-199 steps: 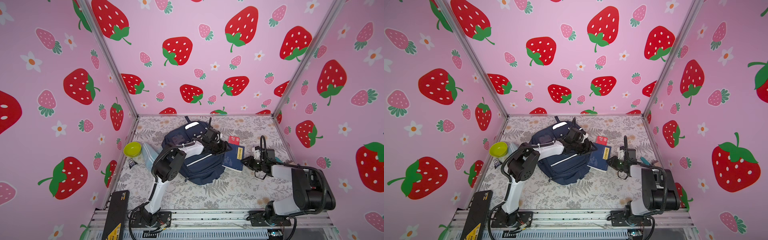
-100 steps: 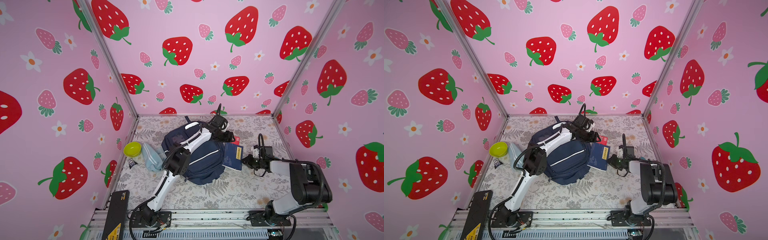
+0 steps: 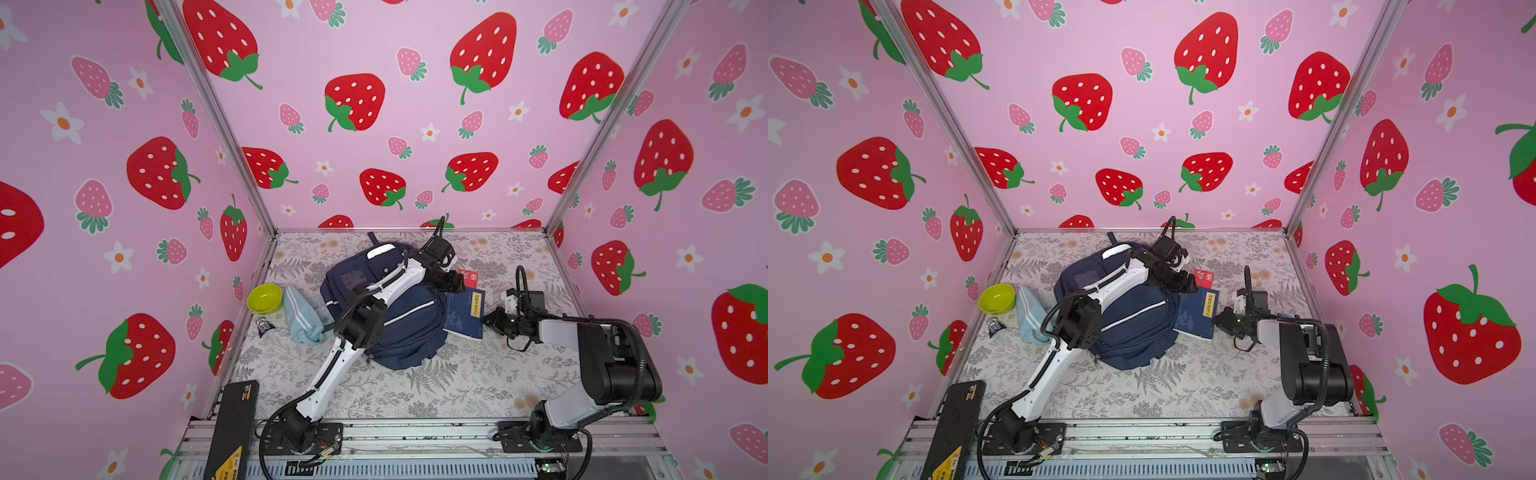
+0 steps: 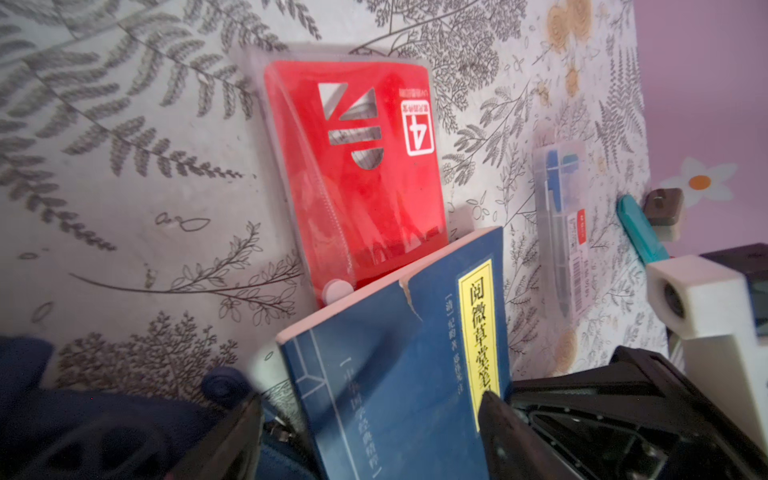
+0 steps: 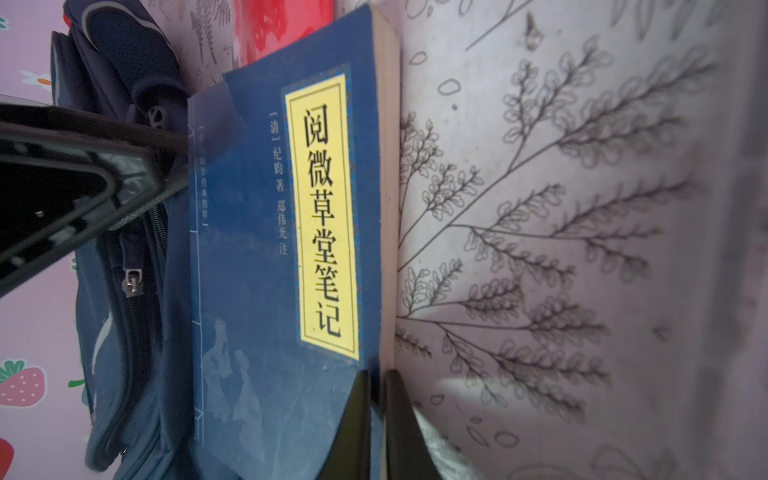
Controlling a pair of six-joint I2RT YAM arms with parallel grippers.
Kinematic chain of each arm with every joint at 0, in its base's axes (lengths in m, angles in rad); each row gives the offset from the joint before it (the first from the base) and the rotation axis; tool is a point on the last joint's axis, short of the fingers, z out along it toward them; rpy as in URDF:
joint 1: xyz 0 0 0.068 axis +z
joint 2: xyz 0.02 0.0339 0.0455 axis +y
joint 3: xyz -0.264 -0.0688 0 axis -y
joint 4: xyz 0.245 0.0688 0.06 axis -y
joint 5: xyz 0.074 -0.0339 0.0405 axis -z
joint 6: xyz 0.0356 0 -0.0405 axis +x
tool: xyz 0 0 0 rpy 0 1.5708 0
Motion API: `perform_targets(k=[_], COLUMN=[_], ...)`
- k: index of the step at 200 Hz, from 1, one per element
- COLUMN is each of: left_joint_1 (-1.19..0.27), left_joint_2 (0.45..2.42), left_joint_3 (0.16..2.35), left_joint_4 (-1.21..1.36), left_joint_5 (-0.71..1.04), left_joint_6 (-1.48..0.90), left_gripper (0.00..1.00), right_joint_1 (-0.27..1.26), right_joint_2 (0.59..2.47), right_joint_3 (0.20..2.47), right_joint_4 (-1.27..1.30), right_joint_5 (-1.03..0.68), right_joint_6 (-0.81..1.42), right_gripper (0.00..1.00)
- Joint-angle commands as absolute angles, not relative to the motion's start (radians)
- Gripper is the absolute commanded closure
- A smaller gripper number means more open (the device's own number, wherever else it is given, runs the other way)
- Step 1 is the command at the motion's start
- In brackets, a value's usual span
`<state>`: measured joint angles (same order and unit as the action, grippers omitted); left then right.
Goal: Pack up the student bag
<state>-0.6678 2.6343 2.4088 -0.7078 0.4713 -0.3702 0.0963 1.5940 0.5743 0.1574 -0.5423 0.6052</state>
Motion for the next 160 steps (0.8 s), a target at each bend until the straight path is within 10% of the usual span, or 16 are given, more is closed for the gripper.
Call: perform_targets(k=[1,124,160], left_joint_1=[-0.675,-0.672,-0.670], left_joint_2=[2.707,2.406,2.319], left_joint_3=[2.406,1.946,1.873], left_joint_4=[-0.770,-0.111,-0.059], left_joint_5=[0.576,0.775,0.756], left_joint_6=[-0.407,-0.851,-0.873], left_gripper=[0.24,0.87,1.00], right_joint_1=[0.106,0.105,0.098], right_joint_2=[1.659,1.603,1.427], right_joint_3=[0.549,0.540,0.586], right_joint_4=[0.068,0.057,-0.093], right_joint_5=[-0.449,-0.466,-0.389], right_joint_6=[0.596,0.610,0.584], right_gripper=[0.91,0.91,0.54])
